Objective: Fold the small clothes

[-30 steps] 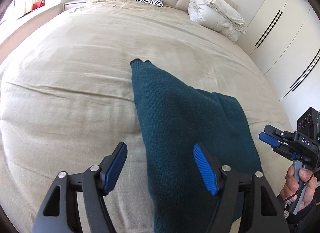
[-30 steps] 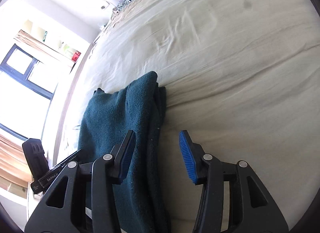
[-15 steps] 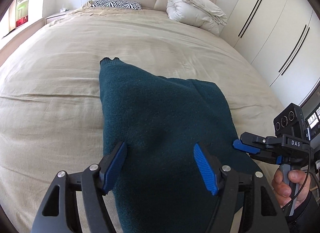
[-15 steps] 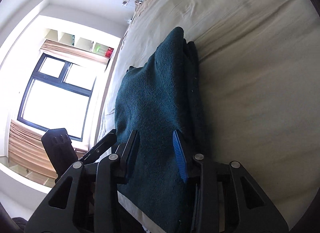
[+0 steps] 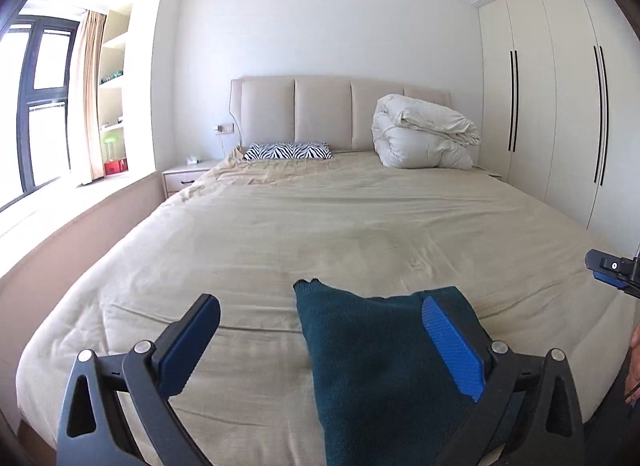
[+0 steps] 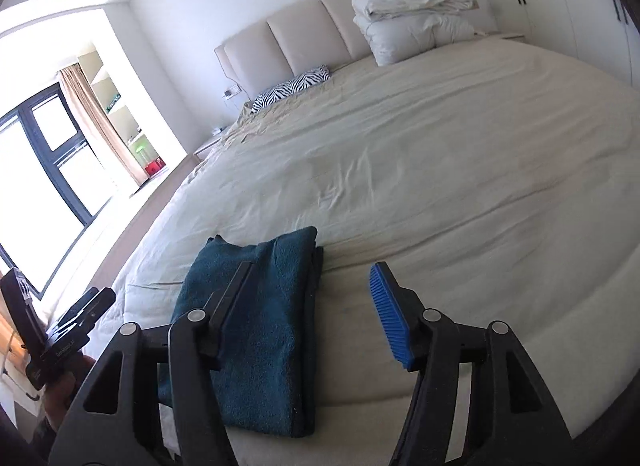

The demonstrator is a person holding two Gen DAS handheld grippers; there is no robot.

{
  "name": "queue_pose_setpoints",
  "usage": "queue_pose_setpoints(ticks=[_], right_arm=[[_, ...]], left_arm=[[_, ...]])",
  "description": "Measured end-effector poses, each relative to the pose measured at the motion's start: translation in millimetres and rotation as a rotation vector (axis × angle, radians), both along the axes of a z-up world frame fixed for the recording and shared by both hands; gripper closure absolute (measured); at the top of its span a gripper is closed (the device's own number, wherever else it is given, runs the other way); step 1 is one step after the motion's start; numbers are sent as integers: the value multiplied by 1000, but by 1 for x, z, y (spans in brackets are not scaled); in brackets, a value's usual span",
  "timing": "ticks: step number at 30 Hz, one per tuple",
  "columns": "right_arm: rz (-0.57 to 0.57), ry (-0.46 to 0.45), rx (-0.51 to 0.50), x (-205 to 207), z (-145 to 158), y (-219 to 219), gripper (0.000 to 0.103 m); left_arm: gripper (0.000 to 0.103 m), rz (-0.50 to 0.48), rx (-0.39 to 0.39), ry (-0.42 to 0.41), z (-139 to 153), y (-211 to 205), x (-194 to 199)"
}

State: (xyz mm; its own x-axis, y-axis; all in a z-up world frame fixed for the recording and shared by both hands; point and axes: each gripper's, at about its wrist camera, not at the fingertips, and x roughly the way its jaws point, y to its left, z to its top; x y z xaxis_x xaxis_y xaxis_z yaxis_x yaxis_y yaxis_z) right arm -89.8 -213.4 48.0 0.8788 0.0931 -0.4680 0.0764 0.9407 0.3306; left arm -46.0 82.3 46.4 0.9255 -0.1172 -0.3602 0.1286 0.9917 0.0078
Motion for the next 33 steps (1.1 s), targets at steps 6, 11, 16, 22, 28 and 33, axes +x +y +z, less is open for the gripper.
queue_pose_setpoints(ticks=[6, 11, 16, 22, 28, 33], right_arm=[[-77, -283, -167, -37, 73, 25, 0], [15, -291, -257, -48, 107, 47, 0], [62, -166, -219, -46, 104, 59, 0], [16, 11, -168, -32, 65, 55, 0], [-3, 195, -207, -20, 18, 60, 0], [-2, 293, -163, -10, -9, 62, 0]], left_arm=[[0, 113, 29, -153, 57, 2, -39], [0, 167, 47, -118, 66, 2, -41], [0, 178, 26, 89, 39, 2, -20], [0, 128, -5, 265, 2, -6, -3], [0, 89, 13, 351, -24, -19, 1], [0, 80, 31, 381, -33, -21, 4]])
